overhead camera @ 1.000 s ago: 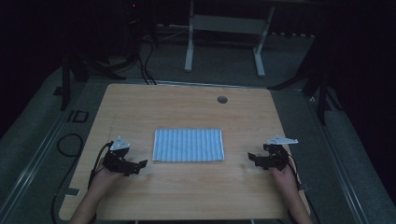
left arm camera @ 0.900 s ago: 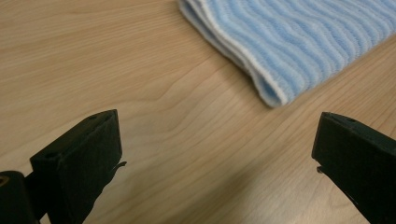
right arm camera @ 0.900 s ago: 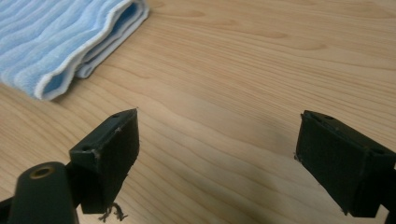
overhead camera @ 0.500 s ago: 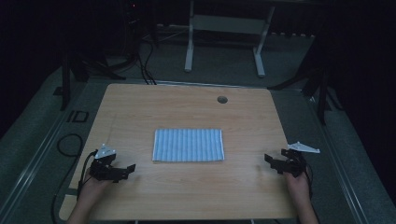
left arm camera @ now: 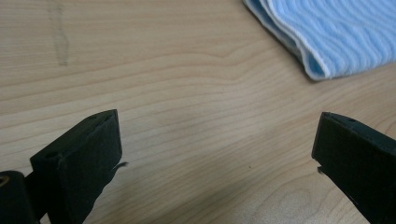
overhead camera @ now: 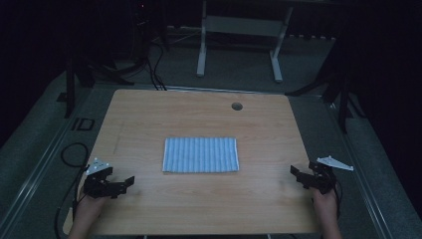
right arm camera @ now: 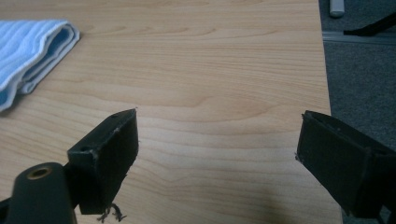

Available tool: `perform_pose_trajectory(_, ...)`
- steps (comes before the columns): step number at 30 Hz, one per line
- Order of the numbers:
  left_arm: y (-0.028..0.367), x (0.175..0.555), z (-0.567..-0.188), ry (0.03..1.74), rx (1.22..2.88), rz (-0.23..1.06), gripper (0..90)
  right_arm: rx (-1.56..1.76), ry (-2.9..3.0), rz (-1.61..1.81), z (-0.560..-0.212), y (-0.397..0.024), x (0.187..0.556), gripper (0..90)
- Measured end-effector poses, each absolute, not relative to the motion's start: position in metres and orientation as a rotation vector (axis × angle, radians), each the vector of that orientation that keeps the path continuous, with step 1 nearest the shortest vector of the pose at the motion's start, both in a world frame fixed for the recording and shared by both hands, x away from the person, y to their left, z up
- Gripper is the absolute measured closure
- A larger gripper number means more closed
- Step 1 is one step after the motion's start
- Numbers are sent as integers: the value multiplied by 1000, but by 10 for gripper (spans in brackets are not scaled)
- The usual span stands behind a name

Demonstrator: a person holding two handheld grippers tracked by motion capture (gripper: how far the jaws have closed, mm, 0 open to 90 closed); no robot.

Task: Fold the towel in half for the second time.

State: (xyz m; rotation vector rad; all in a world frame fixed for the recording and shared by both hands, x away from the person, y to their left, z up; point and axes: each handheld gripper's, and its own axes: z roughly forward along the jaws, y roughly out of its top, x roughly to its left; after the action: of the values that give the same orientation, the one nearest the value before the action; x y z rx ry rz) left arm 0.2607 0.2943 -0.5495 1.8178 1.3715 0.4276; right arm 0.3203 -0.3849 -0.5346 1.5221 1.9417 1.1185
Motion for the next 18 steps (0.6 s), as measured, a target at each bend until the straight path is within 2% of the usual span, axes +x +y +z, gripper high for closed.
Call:
perform_pose_trajectory(10, 295, 258, -551, 1384, 1793, 459, 17, 1509, 1927, 1090, -535, -384, 321, 124)
perform_pose_trajectory(18, 303, 254, -548, 1416, 1704, 514, 17, 1523, 1930, 1081, -536, -385, 322, 125)
